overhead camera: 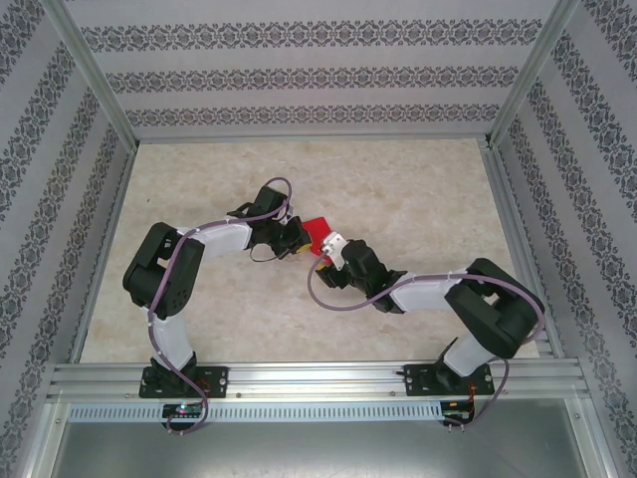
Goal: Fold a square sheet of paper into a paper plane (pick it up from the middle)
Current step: Turn over the paper at the center of the table.
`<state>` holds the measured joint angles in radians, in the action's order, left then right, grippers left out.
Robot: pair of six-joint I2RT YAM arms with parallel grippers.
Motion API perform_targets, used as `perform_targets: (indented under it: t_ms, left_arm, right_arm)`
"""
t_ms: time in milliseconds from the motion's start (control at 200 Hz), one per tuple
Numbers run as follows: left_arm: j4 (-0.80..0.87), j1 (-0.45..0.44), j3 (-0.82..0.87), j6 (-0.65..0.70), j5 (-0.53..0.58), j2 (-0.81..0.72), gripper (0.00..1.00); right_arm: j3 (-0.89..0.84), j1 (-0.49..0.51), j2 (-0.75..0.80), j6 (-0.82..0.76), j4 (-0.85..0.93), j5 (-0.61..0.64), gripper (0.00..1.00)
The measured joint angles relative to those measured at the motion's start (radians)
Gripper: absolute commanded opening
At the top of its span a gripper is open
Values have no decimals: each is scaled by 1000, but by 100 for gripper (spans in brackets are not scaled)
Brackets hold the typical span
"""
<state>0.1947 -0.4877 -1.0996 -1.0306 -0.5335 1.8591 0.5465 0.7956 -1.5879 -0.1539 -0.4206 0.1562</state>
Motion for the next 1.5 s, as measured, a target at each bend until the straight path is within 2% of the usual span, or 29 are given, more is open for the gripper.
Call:
perform_targets:
  t_ms: [140, 355, 475, 729, 804, 984, 1094, 1274, 1504]
  left_arm:
    - [24, 0, -7, 0, 0, -2, 0]
    - [64, 0, -8, 1, 0, -18, 0]
    - [71, 0, -8, 1, 0, -19, 0]
    - [88, 1, -8, 1, -1, -19, 0]
    - [90, 1, -9, 2, -1, -19, 7]
    - [108, 10, -40, 16, 0, -19, 38]
    - [129, 37, -76, 36, 3, -19, 51]
    - [146, 96, -108, 62, 31, -42, 59]
    - [152, 148, -76, 95, 55, -106, 62]
  right_arm:
    - [10, 23, -67, -48, -36, 39, 60]
    - [49, 29, -148, -81, -123, 79, 59]
    - [66, 32, -180, -88, -156, 90, 56]
    - [76, 36, -207, -112, -187, 108, 38]
    - [80, 35, -211, -113, -187, 109, 32]
    - [82, 29, -211, -102, -187, 111, 22]
    - [82, 14, -211, -83, -186, 96, 15]
    - [86, -2, -209, -27, -174, 39, 13]
    - [86, -29, -185, 93, -159, -74, 11]
